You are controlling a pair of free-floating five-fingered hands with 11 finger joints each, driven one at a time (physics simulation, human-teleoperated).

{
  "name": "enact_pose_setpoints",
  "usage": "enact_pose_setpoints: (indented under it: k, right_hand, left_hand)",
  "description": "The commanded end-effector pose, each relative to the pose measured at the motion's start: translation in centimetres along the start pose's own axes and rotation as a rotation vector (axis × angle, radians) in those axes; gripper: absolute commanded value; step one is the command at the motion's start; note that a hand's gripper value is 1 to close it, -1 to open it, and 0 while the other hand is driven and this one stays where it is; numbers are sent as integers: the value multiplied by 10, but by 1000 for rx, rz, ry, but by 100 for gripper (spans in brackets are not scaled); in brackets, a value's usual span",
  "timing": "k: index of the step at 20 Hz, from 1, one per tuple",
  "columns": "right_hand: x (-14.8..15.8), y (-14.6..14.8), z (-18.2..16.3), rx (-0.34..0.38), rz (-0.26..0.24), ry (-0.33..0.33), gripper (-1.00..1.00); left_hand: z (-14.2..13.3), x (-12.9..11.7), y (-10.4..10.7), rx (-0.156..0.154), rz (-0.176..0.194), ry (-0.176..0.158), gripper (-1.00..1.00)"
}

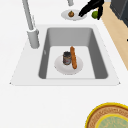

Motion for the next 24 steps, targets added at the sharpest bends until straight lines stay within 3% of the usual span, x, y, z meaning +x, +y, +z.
enact_pose_setpoints:
  k: [1, 11, 14, 24]
  right_hand:
    - [12, -10, -11, -111, 16, -13, -100]
    - [42, -39, -36, -338, 38, -17, -100]
    - [43, -56, -47, -349, 27, -21, -100]
    - [57, -113, -93, -264, 49, -26, -100]
  left_hand:
    - [0, 0, 0, 0, 0, 0, 0]
    - [0, 0, 0, 3, -4, 2, 0]
    - [0, 0, 0, 3, -4, 2, 0]
    - [0, 0, 0, 4, -5, 3, 0]
